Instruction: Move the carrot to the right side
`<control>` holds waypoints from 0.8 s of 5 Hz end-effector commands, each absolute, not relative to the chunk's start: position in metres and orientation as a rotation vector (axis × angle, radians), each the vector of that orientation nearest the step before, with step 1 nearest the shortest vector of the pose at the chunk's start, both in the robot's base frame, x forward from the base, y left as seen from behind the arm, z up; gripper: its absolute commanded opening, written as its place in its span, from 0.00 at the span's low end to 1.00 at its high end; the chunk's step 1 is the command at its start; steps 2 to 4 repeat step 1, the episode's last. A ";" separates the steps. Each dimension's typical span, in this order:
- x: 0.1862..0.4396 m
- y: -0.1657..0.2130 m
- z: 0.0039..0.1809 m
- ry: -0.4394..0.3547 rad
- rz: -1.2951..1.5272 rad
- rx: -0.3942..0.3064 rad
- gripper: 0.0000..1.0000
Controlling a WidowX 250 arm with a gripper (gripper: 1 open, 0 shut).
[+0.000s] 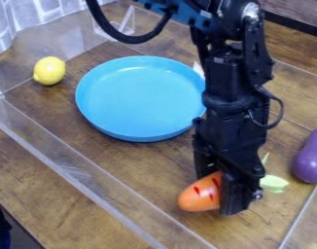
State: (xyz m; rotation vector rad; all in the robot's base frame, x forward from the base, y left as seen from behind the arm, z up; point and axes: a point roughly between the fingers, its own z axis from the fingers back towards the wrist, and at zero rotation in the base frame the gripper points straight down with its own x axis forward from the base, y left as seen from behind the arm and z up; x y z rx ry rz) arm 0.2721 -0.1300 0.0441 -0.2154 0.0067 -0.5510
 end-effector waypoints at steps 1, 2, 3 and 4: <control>0.275 -0.138 0.067 -0.074 -0.556 -0.225 0.00; 0.275 -0.138 0.067 -0.074 -0.556 -0.225 0.00; 0.275 -0.138 0.067 -0.074 -0.556 -0.225 0.00; 0.275 -0.138 0.067 -0.074 -0.556 -0.225 0.00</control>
